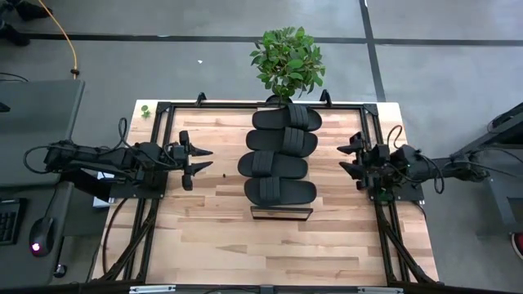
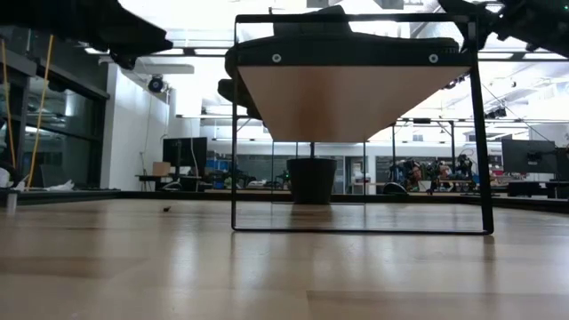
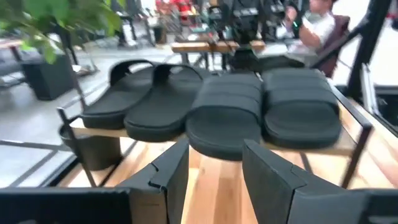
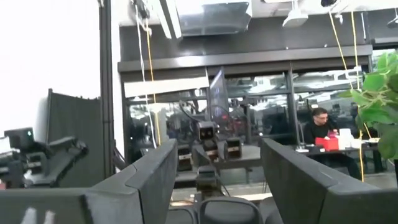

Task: Pick and place slides into the shelf
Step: Return to Home Position

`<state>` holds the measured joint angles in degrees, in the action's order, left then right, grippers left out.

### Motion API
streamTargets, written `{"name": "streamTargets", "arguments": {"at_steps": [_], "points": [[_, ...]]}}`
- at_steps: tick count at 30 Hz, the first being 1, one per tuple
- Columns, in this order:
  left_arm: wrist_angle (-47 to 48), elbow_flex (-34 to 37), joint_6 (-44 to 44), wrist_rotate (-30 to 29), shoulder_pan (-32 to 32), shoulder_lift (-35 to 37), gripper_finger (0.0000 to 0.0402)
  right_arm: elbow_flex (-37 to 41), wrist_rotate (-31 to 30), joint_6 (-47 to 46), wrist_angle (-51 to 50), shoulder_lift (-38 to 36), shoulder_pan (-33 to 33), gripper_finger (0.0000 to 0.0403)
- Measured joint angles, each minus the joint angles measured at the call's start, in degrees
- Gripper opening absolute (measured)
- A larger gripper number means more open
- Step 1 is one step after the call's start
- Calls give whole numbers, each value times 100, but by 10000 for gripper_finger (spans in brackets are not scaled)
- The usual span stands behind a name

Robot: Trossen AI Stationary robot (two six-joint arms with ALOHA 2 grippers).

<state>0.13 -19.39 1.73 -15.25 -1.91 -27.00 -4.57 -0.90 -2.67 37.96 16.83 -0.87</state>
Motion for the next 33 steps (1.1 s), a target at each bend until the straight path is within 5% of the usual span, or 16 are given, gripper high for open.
{"name": "streamTargets", "arguments": {"at_steps": [33], "points": [[47,222,-30,-78,2,331,134,399,116,-82,236,-310,11,222]]}}
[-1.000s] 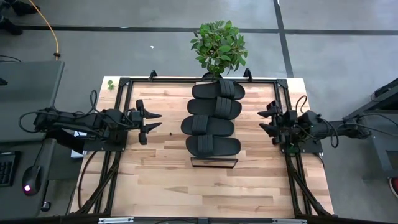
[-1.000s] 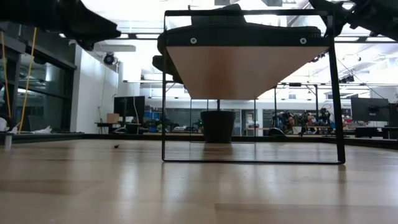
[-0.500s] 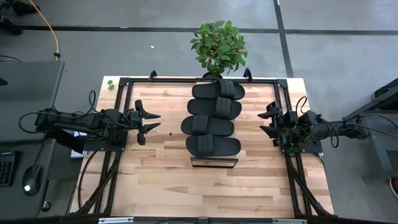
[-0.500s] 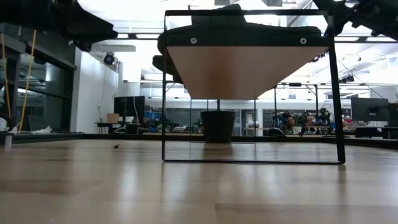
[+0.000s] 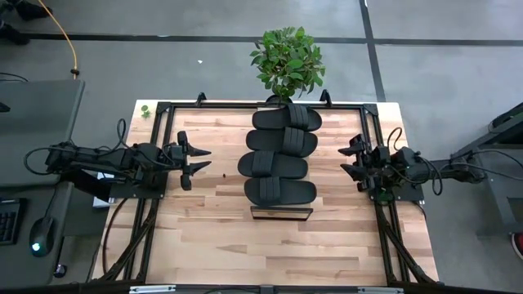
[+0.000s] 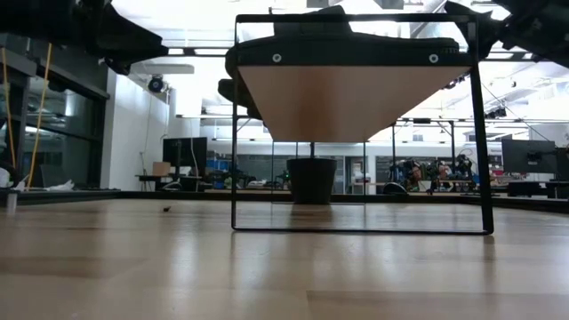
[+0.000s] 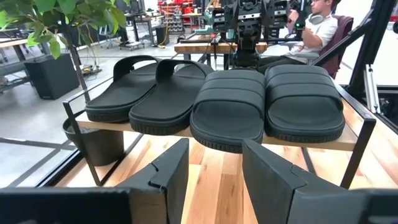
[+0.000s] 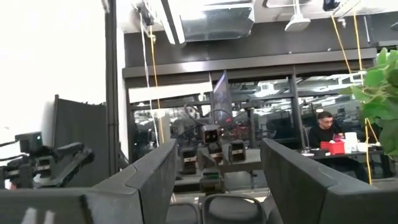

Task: Pick and place slides into the shelf
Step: Return to Home Position

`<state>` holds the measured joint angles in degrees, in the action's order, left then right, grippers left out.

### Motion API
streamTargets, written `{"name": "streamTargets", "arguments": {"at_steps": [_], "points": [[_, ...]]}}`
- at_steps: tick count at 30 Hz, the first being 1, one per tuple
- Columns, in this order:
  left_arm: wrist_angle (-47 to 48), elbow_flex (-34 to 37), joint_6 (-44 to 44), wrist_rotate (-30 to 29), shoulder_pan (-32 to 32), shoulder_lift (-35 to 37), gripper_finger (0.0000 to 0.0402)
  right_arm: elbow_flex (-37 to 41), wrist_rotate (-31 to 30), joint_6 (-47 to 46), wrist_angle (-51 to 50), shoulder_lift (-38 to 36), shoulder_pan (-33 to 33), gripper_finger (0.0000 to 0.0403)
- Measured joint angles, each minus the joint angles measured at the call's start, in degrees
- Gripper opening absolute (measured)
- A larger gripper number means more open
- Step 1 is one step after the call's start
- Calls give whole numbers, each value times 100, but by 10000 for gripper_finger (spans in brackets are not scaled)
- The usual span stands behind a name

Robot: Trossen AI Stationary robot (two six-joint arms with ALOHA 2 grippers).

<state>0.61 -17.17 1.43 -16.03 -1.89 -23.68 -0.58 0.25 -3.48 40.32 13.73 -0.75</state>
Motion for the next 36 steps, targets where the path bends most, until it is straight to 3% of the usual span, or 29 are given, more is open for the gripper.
{"name": "streamTargets", "arguments": {"at_steps": [21,30,36], "points": [[194,0,24,-15,0,114,134,0,23,45,-109,2,0,222],[713,18,23,9,2,887,134,0,-32,34,-190,3,0,222],[-26,740,28,-75,0,1539,134,0,-46,39,-197,2,0,222]]}}
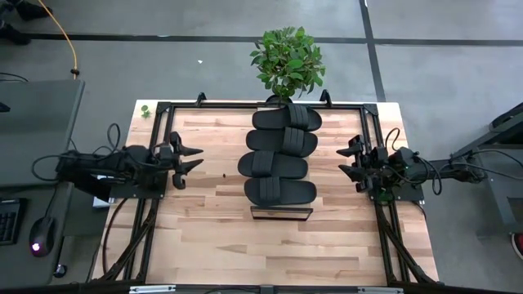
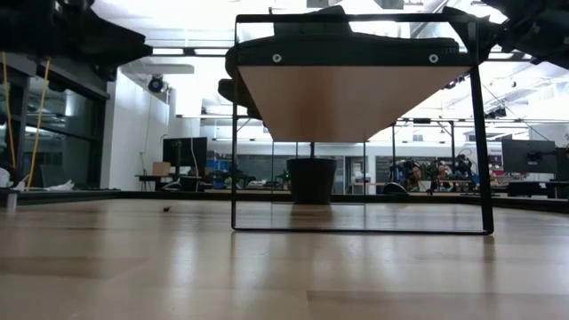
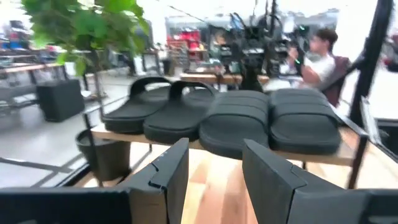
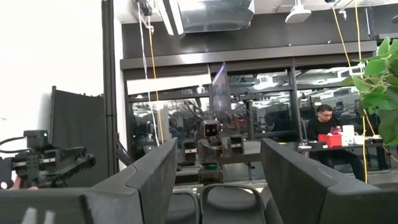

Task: Pick and place slides into the shelf
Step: Return to Home Position

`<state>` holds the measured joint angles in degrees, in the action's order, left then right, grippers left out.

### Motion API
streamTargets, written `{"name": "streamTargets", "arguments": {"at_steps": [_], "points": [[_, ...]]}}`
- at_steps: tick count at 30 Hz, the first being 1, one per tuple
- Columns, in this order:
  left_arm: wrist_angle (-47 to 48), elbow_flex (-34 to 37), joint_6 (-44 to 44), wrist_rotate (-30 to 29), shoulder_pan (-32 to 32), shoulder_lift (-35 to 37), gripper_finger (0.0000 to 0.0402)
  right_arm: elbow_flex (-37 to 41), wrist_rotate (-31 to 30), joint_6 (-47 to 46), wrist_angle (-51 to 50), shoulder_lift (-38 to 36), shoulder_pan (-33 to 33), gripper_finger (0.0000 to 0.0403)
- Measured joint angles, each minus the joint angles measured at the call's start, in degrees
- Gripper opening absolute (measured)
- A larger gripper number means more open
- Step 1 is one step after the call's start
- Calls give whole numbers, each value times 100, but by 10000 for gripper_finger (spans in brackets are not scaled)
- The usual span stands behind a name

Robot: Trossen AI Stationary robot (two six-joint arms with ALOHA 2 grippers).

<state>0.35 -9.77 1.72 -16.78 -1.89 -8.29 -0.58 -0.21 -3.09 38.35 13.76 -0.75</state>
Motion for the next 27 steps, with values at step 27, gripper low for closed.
{"name": "streamTargets", "arguments": {"at_steps": [27], "points": [[-483,935,-46,-50,2,792,134,0,-271,-11,-192,0,0,222]]}}
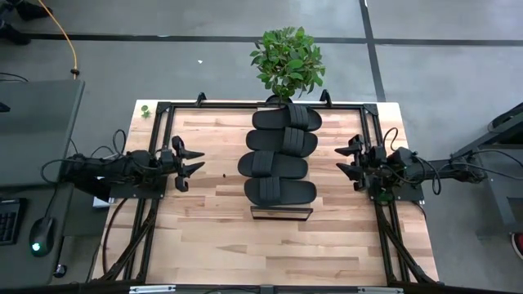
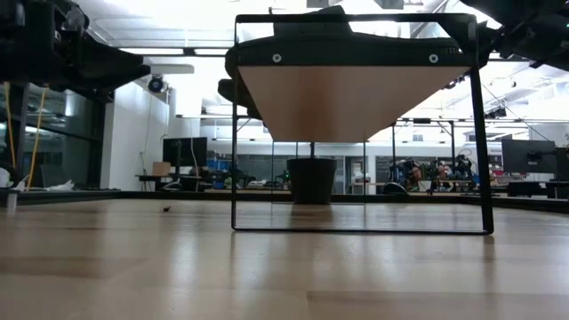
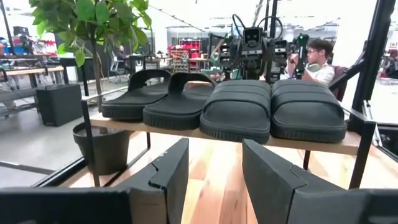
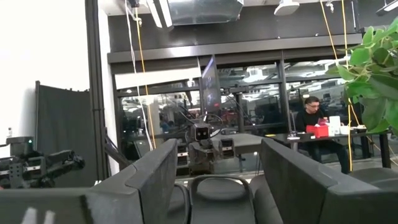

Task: Pick and place slides into the shelf
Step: Return to Home Position

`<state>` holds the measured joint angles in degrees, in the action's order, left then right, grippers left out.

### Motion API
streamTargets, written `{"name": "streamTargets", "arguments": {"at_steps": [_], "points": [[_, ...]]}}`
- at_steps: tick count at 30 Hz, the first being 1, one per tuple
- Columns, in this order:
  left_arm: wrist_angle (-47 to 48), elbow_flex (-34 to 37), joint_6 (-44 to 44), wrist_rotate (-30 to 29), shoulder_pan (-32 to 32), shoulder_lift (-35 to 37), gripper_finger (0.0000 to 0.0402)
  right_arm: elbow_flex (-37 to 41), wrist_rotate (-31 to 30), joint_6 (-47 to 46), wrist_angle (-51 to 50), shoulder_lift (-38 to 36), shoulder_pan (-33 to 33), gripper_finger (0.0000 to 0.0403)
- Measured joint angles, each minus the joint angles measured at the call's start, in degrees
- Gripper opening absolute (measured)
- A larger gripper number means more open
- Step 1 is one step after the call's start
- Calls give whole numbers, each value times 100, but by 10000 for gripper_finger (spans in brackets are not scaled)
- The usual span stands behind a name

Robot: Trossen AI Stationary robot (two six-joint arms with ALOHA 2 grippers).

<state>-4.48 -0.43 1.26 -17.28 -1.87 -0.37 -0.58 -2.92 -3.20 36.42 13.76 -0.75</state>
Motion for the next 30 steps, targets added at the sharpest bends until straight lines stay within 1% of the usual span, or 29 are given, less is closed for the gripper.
{"name": "streamTargets", "arguments": {"at_steps": [9,15,19,22,30], "points": [[121,-4,30,21,0,3,134,0,-5,0,-20,-2,2,222],[141,-4,303,406,0,3,134,0,-7,-40,-49,-2,0,222],[161,-7,352,484,0,-66,134,0,-7,-46,-199,-2,0,222],[160,-9,356,479,0,-148,134,0,-7,-42,-448,-1,0,222],[162,-9,417,421,0,-333,134,0,-7,99,-1555,0,0,222]]}}
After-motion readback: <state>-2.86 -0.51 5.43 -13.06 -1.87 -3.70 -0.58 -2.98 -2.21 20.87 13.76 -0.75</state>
